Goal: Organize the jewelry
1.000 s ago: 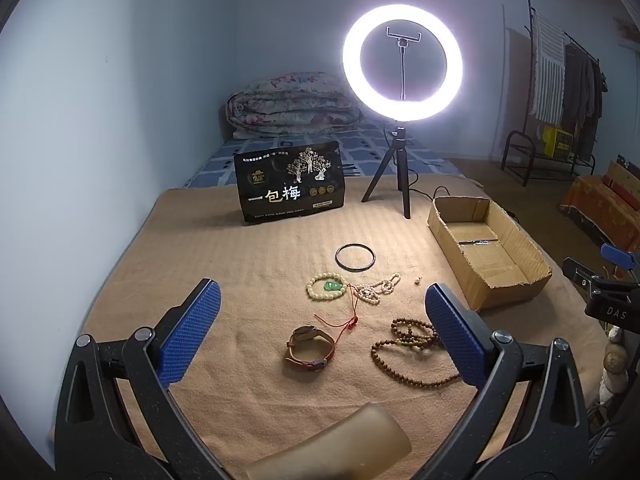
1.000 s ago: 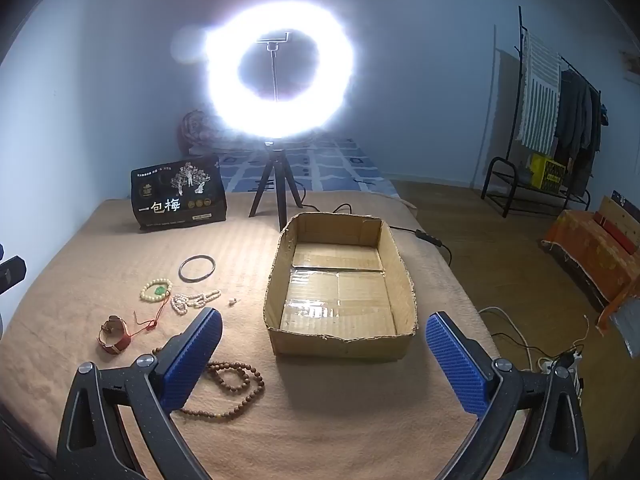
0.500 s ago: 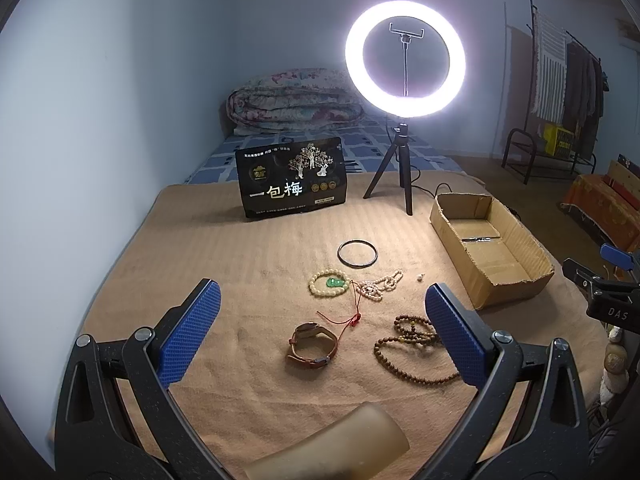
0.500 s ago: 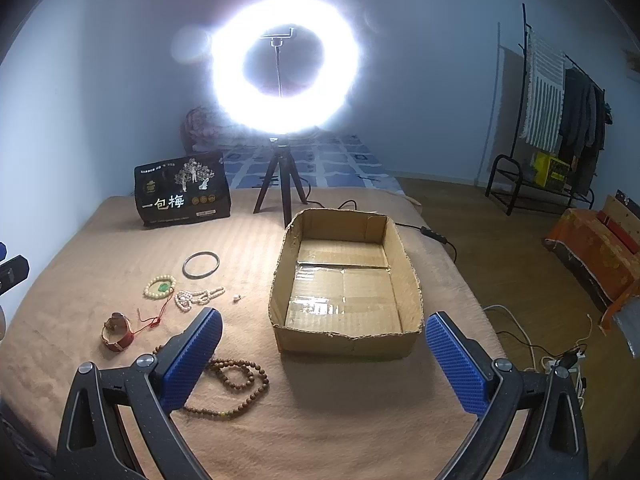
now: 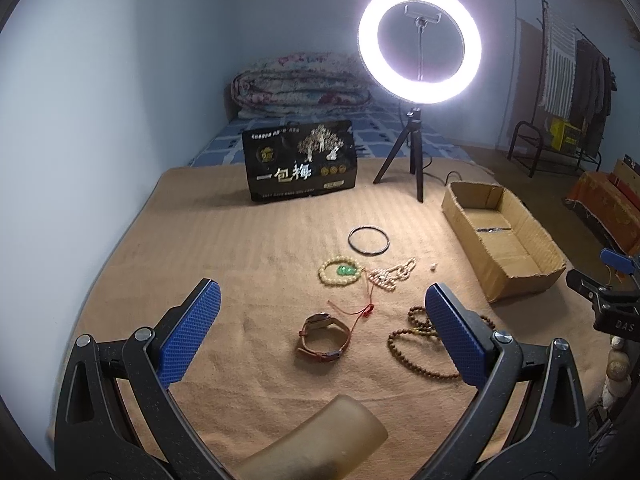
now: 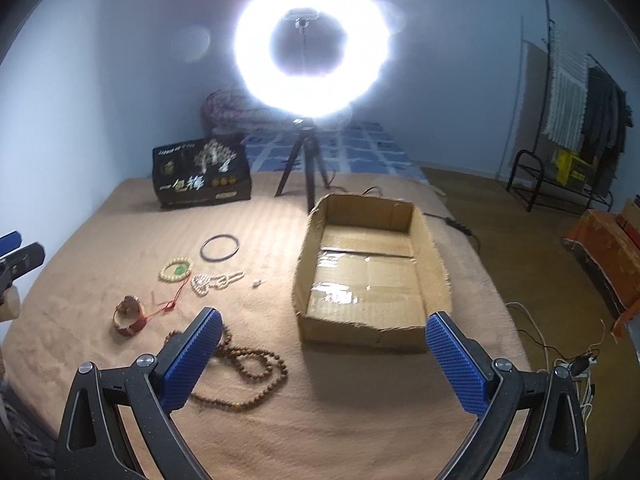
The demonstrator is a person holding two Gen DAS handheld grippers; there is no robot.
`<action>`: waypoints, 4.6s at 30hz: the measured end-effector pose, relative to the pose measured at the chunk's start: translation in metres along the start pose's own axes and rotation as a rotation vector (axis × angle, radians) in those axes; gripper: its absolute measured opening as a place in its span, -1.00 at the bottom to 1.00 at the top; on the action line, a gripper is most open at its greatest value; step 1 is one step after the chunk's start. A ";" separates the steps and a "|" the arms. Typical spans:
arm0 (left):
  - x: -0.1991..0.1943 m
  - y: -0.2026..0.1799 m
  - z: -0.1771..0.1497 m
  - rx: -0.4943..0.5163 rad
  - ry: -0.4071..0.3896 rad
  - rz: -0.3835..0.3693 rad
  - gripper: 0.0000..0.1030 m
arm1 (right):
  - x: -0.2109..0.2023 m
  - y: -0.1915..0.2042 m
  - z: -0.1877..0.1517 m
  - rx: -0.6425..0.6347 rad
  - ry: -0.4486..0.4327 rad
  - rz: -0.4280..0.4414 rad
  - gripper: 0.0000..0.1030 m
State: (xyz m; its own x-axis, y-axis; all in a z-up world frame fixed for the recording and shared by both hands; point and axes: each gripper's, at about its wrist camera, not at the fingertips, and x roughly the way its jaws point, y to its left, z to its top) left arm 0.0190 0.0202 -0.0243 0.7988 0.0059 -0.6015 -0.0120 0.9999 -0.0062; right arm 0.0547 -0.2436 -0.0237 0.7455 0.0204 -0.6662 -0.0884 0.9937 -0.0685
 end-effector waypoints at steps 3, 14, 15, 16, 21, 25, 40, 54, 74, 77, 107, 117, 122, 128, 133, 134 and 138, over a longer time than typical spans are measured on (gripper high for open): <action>0.012 0.010 0.001 -0.024 0.043 -0.001 1.00 | 0.008 0.008 -0.001 -0.040 0.021 0.032 0.99; 0.067 0.041 -0.002 -0.073 0.219 -0.015 0.62 | 0.045 0.049 -0.010 -0.176 0.149 0.214 0.84; 0.073 0.043 -0.003 -0.072 0.234 -0.018 0.57 | 0.048 0.051 -0.011 -0.187 0.163 0.224 0.83; 0.078 0.044 -0.005 -0.073 0.249 -0.023 0.48 | 0.053 0.056 -0.012 -0.200 0.180 0.235 0.76; 0.104 0.050 -0.012 -0.115 0.348 -0.089 0.20 | 0.072 0.073 -0.017 -0.270 0.237 0.306 0.75; 0.120 0.051 -0.021 -0.168 0.421 -0.157 0.08 | 0.086 0.086 -0.016 -0.315 0.256 0.353 0.76; 0.161 0.048 -0.030 -0.218 0.526 -0.178 0.08 | 0.148 0.104 -0.015 -0.255 0.401 0.475 0.86; 0.182 0.053 -0.047 -0.248 0.600 -0.202 -0.05 | 0.176 0.100 -0.028 -0.187 0.506 0.551 0.87; 0.183 0.051 -0.054 -0.220 0.608 -0.184 -0.63 | 0.152 0.139 -0.055 -0.450 0.483 0.382 0.38; 0.183 0.053 -0.053 -0.225 0.603 -0.182 -0.71 | 0.153 0.132 -0.048 -0.422 0.475 0.371 -0.18; 0.130 0.042 -0.006 -0.229 0.400 -0.232 -0.77 | 0.098 0.069 0.032 -0.154 0.191 0.342 -0.93; 0.128 0.024 0.001 -0.212 0.386 -0.248 -0.77 | 0.126 0.095 0.007 -0.220 0.336 0.467 -0.93; 0.130 0.030 0.002 -0.230 0.385 -0.238 -0.77 | 0.154 0.102 -0.011 -0.256 0.405 0.416 -0.48; 0.131 0.041 0.000 -0.243 0.383 -0.235 -0.77 | 0.174 0.091 -0.010 -0.164 0.445 0.434 0.56; 0.131 0.044 -0.002 -0.246 0.387 -0.229 -0.77 | 0.191 0.093 -0.018 -0.131 0.502 0.443 0.64; 0.130 0.044 -0.002 -0.246 0.387 -0.227 -0.77 | 0.190 0.093 -0.018 -0.127 0.502 0.469 0.66; 0.129 0.047 -0.002 -0.248 0.385 -0.222 -0.77 | 0.182 0.102 -0.022 -0.104 0.559 0.657 0.63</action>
State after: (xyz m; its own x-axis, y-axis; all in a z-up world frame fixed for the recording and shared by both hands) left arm 0.1203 0.0682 -0.1044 0.5196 -0.2578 -0.8146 -0.0469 0.9433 -0.3285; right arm 0.1671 -0.1406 -0.1682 0.0913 0.5021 -0.8600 -0.4677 0.7840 0.4081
